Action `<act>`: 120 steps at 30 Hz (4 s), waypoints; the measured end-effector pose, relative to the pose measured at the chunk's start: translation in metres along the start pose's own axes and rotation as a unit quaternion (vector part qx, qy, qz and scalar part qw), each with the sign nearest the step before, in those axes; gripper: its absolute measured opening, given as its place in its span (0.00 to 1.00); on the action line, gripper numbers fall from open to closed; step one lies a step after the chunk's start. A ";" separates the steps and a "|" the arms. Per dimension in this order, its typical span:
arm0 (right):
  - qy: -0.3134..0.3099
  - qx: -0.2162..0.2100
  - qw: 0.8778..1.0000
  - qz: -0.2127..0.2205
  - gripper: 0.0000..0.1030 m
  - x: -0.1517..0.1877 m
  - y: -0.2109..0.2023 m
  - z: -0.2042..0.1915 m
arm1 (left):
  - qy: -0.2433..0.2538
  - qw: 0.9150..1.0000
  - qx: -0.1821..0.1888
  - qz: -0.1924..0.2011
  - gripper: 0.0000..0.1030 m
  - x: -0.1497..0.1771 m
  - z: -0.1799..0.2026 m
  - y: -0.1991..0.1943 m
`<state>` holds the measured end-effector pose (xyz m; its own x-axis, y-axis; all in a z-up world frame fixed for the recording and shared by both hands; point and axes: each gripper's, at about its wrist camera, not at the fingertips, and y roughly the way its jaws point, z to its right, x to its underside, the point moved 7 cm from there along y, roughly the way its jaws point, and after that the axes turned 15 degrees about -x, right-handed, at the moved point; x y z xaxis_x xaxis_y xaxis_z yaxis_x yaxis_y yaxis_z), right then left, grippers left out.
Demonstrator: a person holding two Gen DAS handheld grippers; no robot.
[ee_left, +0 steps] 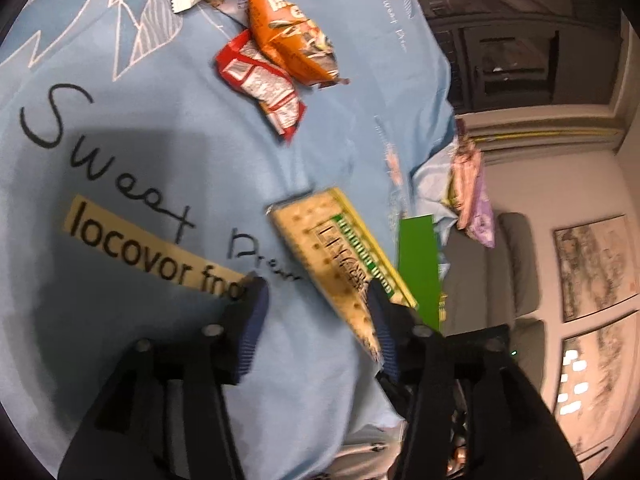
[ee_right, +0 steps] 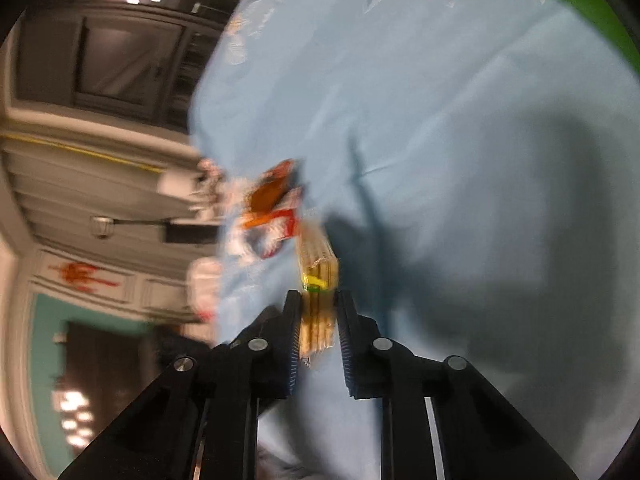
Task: Organize snacks
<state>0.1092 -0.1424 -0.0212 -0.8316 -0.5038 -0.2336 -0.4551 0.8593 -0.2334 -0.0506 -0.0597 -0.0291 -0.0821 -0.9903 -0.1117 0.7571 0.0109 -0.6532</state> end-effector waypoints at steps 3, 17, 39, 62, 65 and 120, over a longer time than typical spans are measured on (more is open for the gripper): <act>-0.001 -0.025 1.000 -0.011 0.18 0.008 -0.004 -0.010 | -0.011 1.000 0.009 0.008 0.61 -0.001 0.003 -0.002; 0.036 0.003 0.999 -0.003 0.19 0.024 -0.010 0.018 | 0.023 0.998 -0.042 0.032 0.51 0.005 0.009 0.009; 0.016 0.046 0.999 0.020 0.33 -0.003 0.043 0.023 | -0.017 1.000 -0.007 0.014 0.44 -0.007 -0.007 0.006; 0.092 -0.086 0.992 -0.019 0.19 0.036 0.018 0.019 | -0.022 0.999 -0.007 0.022 0.34 -0.002 -0.010 0.000; 0.086 -0.086 0.992 -0.018 0.19 0.037 0.017 0.018 | -0.008 0.999 -0.018 0.034 0.34 0.001 -0.007 -0.001; -0.036 -0.061 0.967 0.244 0.97 -0.122 -0.270 -0.027 | 0.364 0.901 -0.116 0.206 1.00 0.043 0.260 0.072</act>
<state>0.3246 -0.3105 0.0956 -0.9345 -0.0371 -0.3541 -0.0520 0.9981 0.0325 0.1687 -0.1379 0.1140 -0.2918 -0.5440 -0.7867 0.6718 0.4689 -0.5734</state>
